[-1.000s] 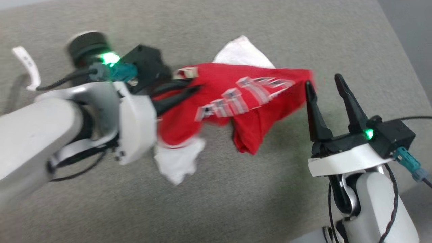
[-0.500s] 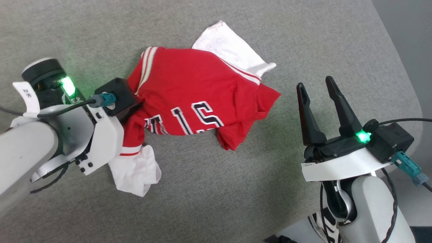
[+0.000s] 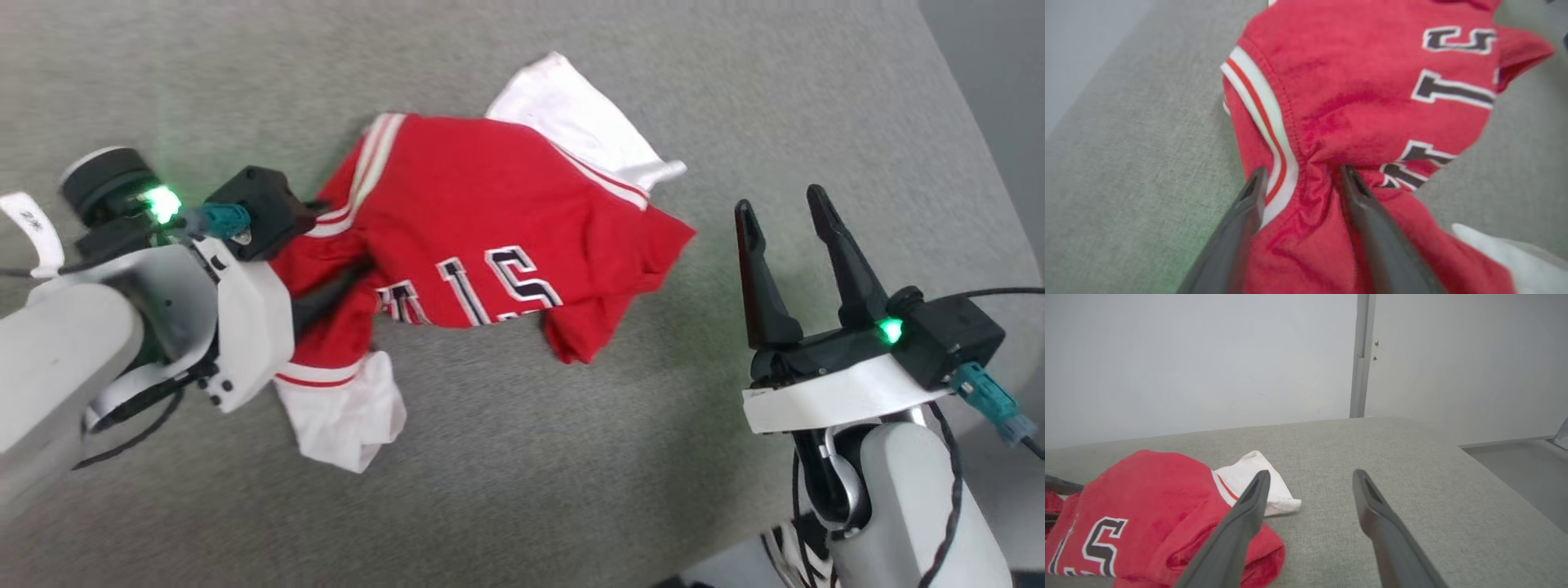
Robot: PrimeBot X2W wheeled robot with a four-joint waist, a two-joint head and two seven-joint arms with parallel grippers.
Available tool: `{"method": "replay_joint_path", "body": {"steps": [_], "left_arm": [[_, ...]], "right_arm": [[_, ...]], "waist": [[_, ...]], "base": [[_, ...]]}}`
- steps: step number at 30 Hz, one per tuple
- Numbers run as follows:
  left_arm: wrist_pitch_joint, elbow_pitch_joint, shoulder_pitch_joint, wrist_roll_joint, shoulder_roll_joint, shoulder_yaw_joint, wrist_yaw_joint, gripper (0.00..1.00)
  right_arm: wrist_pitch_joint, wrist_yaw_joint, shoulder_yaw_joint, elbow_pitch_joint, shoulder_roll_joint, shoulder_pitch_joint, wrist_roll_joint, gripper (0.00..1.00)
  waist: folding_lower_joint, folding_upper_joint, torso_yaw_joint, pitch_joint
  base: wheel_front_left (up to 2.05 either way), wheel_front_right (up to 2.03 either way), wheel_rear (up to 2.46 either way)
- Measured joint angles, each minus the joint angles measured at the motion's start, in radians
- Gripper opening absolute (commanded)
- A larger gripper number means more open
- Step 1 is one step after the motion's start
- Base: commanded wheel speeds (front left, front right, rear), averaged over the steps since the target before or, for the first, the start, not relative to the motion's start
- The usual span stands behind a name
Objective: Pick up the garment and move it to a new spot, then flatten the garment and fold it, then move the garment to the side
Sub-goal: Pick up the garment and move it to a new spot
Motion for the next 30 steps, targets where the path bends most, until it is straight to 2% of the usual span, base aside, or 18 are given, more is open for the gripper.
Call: {"method": "replay_joint_path", "body": {"steps": [4, 10, 13, 15, 19, 22, 30], "left_arm": [[-0.131, 0.035, 0.000, -0.061, -0.038, -0.001, 0.000, 1.00], [-0.425, 0.173, 0.093, -0.251, -0.109, -0.001, 0.000, 1.00], [-0.483, 0.256, 0.168, -0.326, -0.145, 0.011, 0.000, 1.00], [-0.491, 0.320, 0.232, -0.359, -0.175, 0.058, 0.000, 1.00], [-0.492, 0.395, 0.386, -0.323, -0.253, 0.295, 0.000, 1.00], [-0.492, 0.431, 0.537, -0.243, -0.308, 0.473, 0.000, 1.00], [-0.492, 0.380, 0.870, -0.004, -0.429, 0.878, 0.000, 1.00]], "right_arm": [[0.000, 0.000, -0.027, 0.042, 0.001, -0.013, -0.063, 1.00], [0.000, 0.000, -0.086, 0.119, 0.001, -0.016, -0.145, 1.00], [0.000, 0.000, -0.121, 0.150, 0.001, -0.006, -0.181, 1.00], [0.000, 0.000, -0.145, 0.167, 0.002, 0.008, -0.199, 1.00], [0.000, 0.000, -0.192, 0.185, 0.002, 0.035, -0.225, 1.00], [0.000, 0.000, -0.223, 0.190, 0.001, 0.069, -0.240, 1.00], [0.000, 0.000, -0.284, 0.182, 0.002, 0.149, -0.252, 1.00]], "waist": [[0.0000, 0.0000, 0.045, -0.044], [0.0000, 0.0000, 0.127, -0.136], [0.0000, 0.0000, 0.172, -0.186], [0.0000, 0.0000, 0.202, -0.219], [0.0000, 0.0000, 0.265, -0.277], [0.0000, 0.0001, 0.308, -0.318], [0.0000, 0.0000, 0.406, -0.399]], "base": [[0.00, 0.00, 0.00], [0.00, 0.00, 0.00], [0.00, 0.00, 0.00], [0.00, 0.00, 0.00], [0.00, 0.00, 0.00], [0.00, 0.00, 0.00], [0.00, 0.00, 0.00]]}}
